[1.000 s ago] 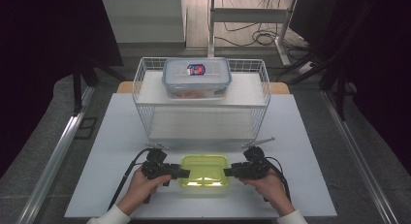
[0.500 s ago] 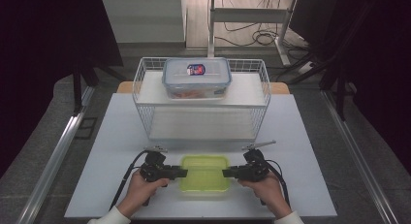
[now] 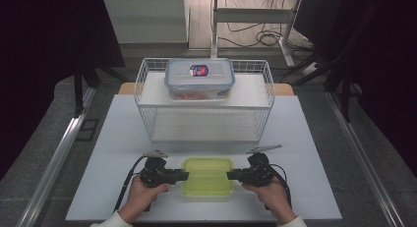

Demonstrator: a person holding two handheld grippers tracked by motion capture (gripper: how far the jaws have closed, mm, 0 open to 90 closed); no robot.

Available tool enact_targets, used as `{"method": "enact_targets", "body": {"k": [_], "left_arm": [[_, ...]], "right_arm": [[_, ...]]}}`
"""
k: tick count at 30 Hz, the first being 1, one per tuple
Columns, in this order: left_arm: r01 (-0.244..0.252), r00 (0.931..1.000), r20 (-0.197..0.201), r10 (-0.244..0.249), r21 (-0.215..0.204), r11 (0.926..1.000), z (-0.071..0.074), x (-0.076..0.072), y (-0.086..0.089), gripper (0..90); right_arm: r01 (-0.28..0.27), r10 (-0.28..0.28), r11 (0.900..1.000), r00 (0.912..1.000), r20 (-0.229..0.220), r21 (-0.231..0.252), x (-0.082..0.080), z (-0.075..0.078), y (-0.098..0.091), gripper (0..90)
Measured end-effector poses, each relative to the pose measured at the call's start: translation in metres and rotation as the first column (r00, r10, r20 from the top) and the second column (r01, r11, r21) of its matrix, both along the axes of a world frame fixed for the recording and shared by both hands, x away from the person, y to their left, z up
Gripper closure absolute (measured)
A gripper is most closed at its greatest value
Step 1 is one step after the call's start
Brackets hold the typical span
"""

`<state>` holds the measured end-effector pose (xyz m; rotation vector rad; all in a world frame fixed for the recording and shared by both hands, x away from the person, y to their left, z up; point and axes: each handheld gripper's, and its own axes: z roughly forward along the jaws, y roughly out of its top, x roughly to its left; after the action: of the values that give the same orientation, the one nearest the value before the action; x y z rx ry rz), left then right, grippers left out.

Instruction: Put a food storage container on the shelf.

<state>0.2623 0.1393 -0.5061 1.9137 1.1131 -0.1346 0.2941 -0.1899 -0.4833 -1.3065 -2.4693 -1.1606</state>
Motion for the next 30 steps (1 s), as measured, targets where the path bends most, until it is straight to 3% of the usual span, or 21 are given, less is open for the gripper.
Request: {"method": "enact_targets", "body": {"k": [4,10,20,30], "left_arm": [[-0.013,0.9995,0.027,0.013,0.006,0.9999,0.002,-0.003,0.0,77.8],[-0.014,0.9988,0.047,0.014,-0.003,0.9999,0.009,-0.004,0.004,77.8],[-0.013,0.9935,0.113,0.014,-0.015,0.9998,0.03,-0.008,0.009,77.6],[-0.012,0.9886,0.15,0.014,-0.014,0.9998,0.05,-0.002,0.01,77.7]], "right_arm": [[-0.007,0.008,0.9996,0.9994,0.032,-0.027,-0.003,0.004,0.002,79.1],[-0.009,0.009,0.9999,0.9988,0.049,-0.007,-0.005,0.007,0.003,79.2],[-0.02,0.016,0.9993,0.9934,0.114,0.033,-0.009,0.027,0.003,79.1],[-0.025,0.021,0.9994,0.9844,0.175,0.023,-0.006,0.052,0.005,79.1]]}}
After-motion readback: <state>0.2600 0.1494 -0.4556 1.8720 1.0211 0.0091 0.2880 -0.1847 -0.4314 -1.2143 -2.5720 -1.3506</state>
